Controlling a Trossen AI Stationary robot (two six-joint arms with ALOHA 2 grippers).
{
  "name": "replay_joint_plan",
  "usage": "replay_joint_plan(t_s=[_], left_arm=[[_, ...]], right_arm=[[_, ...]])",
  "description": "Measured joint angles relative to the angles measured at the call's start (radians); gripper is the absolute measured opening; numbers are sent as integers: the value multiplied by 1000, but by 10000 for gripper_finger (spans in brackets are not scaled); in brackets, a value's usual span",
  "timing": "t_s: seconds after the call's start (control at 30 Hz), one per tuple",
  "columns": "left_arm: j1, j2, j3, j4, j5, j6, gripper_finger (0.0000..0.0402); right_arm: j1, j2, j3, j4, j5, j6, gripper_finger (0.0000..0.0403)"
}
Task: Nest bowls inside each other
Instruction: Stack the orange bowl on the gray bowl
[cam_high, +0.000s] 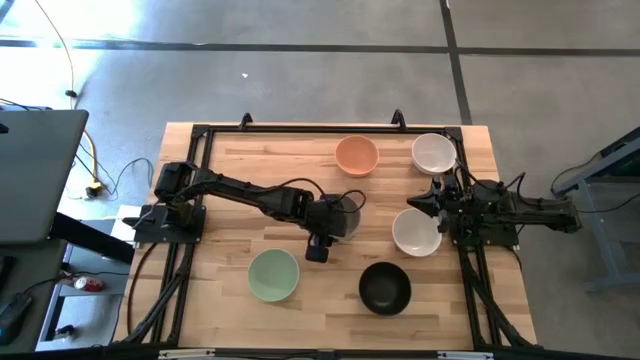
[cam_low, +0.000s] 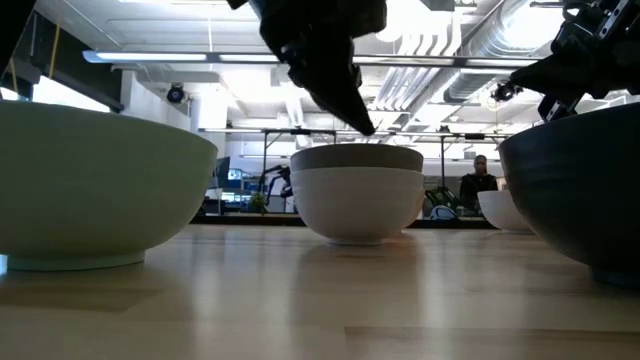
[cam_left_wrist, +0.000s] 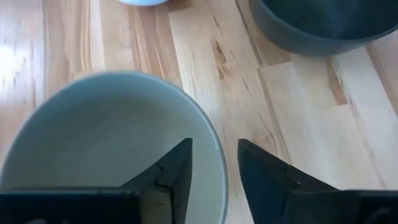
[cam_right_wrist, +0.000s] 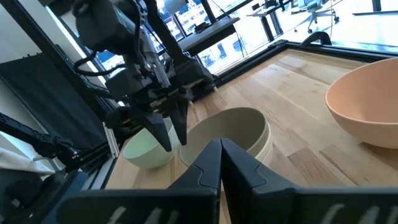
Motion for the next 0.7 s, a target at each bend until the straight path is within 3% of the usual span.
replay_joint_plan(t_s=[0.27, 0.7], left_arm=[[7, -1, 69, -115, -4, 6, 124], [93, -136, 86, -51, -4, -21, 131]], right_arm=[[0, 0, 0, -8, -3, 0, 0], [0, 12, 0, -24, -20, 0, 0]])
